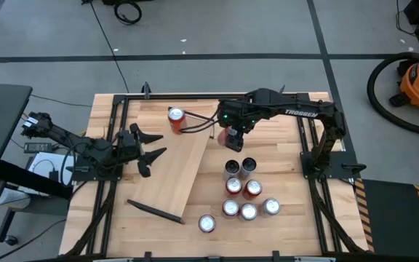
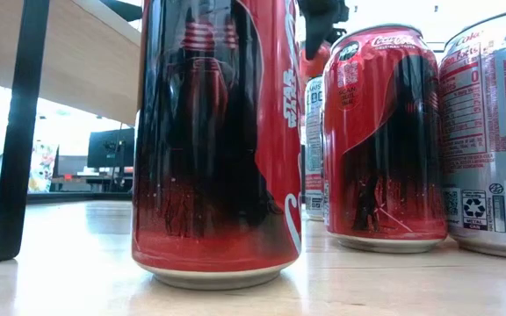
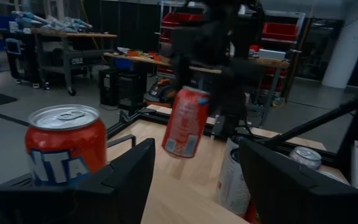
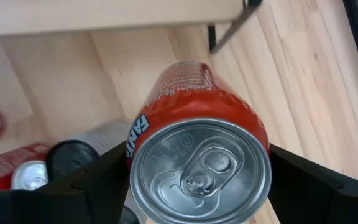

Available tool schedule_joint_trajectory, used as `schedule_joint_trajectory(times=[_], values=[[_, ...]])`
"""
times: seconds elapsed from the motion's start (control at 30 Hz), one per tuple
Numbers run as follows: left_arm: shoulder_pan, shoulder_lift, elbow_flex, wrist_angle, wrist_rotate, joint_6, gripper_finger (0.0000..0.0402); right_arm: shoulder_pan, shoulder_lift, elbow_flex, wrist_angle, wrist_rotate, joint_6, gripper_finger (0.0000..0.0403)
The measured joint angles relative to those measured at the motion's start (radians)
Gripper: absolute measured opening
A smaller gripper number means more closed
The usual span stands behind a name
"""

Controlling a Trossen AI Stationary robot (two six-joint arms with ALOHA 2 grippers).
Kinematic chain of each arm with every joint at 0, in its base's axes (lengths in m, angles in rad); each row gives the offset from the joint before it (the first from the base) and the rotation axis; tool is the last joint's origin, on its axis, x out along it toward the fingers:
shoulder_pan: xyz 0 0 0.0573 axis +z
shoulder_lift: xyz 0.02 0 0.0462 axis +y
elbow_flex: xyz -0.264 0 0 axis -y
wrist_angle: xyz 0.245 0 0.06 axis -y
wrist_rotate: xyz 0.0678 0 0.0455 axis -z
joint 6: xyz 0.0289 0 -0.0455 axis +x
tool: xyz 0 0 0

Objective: Place canned beverage on shelf
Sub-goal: Put the orange soda can on the shelf

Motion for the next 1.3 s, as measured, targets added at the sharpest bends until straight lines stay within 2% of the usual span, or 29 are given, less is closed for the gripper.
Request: schedule_joint_trajectory(times=[0.27, 0.67, 0.87, 1.1, 1.3], values=[[0.0, 0.0, 0.0, 0.001, -0.003, 0.0, 0.0242, 0.041, 0.006, 0.087, 0.042, 0.0, -0.029, 0.0323], [0.0, 0.001, 0.0, 0.001, 0.008, 0.0, 0.0242, 0.062, 0.006, 0.095, 0.063, -0.007, -0.118, 0.0323], [0.0, 0.001, 0.0, 0.002, 0.075, 0.0, 0.0242, 0.064, 0.006, 0.095, 0.159, -0.049, -0.218, 0.0323], [0.0, 0.049, 0.0, 0.071, 0.186, 0.035, 0.0242, 0.087, 0.008, 0.053, 0.375, -0.209, -0.278, 0.0323], [-0.003, 0.138, 0.018, 0.164, 0.229, 0.118, 0.0242, 0.13, 0.008, 0.009, 0.456, -0.209, -0.316, 0.0323]])
